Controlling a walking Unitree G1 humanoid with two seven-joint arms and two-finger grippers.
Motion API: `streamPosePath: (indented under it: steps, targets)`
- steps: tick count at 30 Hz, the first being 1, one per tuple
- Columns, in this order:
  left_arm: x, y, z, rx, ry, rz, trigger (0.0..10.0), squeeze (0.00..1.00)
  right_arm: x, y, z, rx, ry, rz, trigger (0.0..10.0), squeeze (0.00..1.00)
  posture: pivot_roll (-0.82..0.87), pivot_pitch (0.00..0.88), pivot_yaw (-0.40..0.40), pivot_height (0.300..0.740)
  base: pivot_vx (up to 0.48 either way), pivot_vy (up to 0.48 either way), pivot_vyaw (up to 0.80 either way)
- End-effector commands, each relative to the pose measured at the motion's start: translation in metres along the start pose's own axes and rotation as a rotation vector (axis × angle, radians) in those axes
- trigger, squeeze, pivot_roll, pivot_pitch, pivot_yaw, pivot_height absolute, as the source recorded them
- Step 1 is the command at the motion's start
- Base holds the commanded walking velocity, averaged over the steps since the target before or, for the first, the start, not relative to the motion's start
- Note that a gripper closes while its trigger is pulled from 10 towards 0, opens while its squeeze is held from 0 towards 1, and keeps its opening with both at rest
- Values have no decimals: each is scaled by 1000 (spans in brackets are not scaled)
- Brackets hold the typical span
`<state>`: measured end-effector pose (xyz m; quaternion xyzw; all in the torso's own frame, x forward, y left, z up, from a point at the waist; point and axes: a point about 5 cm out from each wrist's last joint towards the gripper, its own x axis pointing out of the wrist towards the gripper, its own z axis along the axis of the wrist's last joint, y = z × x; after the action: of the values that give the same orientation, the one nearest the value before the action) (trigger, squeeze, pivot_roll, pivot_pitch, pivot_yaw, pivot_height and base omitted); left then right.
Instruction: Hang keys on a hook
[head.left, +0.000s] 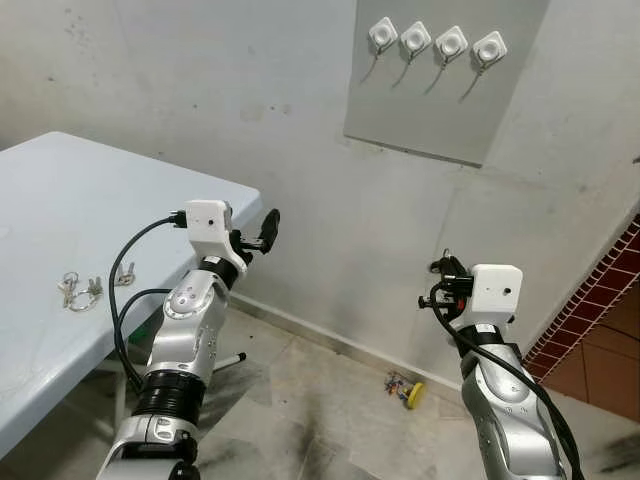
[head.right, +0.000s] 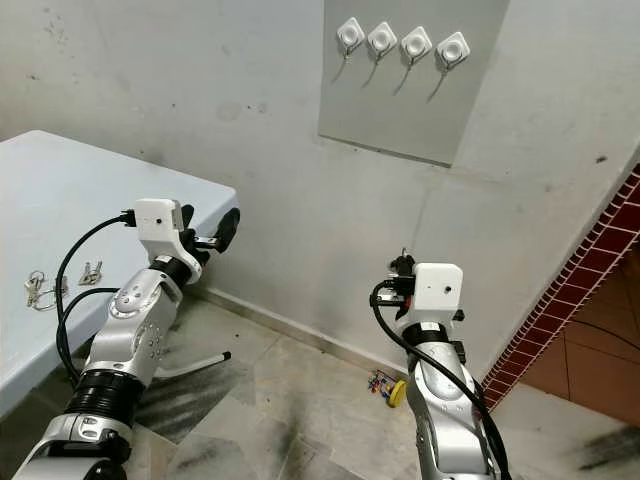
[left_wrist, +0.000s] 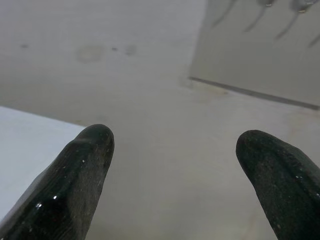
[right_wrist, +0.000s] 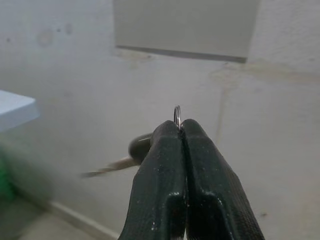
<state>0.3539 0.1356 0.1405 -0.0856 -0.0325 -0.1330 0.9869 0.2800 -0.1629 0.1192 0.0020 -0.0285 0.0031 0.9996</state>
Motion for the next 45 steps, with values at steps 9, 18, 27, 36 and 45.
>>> streamPosePath:
  steps: [9,18,27,36,45]
  targets:
    - [3,-4,5,-11,-6,-24,10000,0,1,0,16,-4,-72,26,10000,0,-52,0,-2,740,0,0,0]
    - [3,-5,5,-13,-7,-21,10000,0,0,1,17,-7,-78,40,10000,0,-51,0,-4,740,143,0,0]
    - [4,-5,7,-19,-15,-18,10000,0,-2,2,18,-7,-94,69,10000,0,-53,0,-7,740,312,0,0]
    - [4,-6,7,-29,-18,-17,10000,0,-2,2,18,-12,-98,83,10000,0,-53,0,-10,740,347,0,0]
    - [4,-6,7,-28,-22,-18,10000,0,-2,2,19,-12,-100,94,10000,0,-54,0,-13,740,347,0,0]
